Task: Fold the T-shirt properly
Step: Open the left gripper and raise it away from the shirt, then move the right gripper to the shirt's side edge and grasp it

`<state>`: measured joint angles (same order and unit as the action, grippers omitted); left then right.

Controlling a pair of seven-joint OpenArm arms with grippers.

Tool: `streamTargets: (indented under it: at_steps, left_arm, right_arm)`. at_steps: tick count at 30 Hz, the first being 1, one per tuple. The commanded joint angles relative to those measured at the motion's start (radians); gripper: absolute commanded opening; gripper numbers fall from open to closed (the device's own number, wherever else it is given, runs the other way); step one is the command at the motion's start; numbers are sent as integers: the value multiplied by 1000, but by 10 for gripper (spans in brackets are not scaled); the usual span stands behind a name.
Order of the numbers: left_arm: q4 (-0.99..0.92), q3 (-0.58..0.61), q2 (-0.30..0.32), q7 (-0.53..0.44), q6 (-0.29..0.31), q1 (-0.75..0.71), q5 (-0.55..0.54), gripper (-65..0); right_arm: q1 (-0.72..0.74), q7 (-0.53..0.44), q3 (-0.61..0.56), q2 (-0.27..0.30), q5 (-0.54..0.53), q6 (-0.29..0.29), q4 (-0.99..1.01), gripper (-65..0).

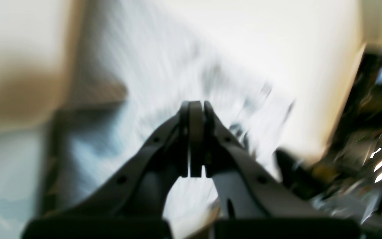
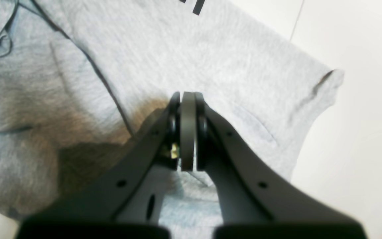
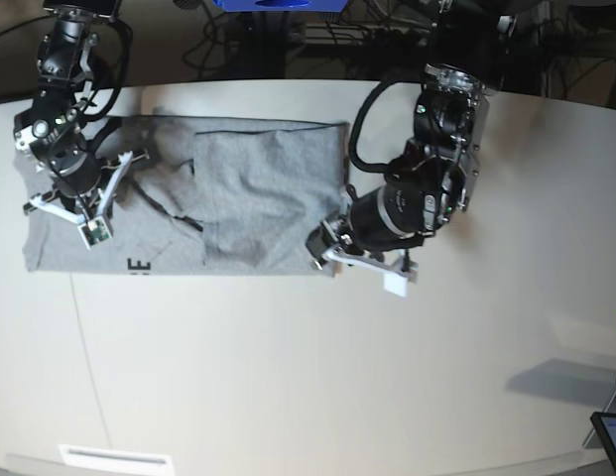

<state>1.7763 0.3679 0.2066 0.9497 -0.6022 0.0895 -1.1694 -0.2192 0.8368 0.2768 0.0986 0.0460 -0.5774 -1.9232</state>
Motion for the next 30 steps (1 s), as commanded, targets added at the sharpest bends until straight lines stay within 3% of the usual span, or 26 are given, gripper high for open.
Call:
streamTargets:
  at_steps: [1, 5, 7, 9, 12, 15, 21, 26, 30]
  left_arm:
    - [30, -36, 12, -7, 5, 19, -20, -650]
    - [109, -149, 90, 44, 5, 10, -19, -650]
    - [127, -221, 123, 111, 5, 5, -19, -650]
    - [129, -307, 149, 163, 5, -10, -17, -650]
    - [129, -432, 192, 183, 5, -63, -16, -650]
    - [129, -522, 238, 185, 5, -112, 6, -650]
    - [133, -570, 278, 183, 6, -191, 78, -650]
    - [133, -565, 270, 180, 8, -207, 78, -650]
    - [133, -565, 267, 180, 8, -207, 76, -650]
  right_arm:
    - [13, -26, -9, 8, -8, -5, -38, -650]
    - [22, -26, -69, 10, -5, -121, -69, -650]
    - [36, -21, -70, 8, -4, -121, -69, -649]
    - [42, -21, -100, 8, -4, -121, -69, -599]
    - [42, -26, -159, 22, -4, -121, -69, -514]
    - [59, -24, -255, 54, -4, -121, -68, -487]
    - [94, -21, -348, 54, -4, -121, -65, -490]
    - [122, -20, -443, 54, -4, -121, -61, -502]
    - [145, -20, -500, 51, -5, -121, -23, -650]
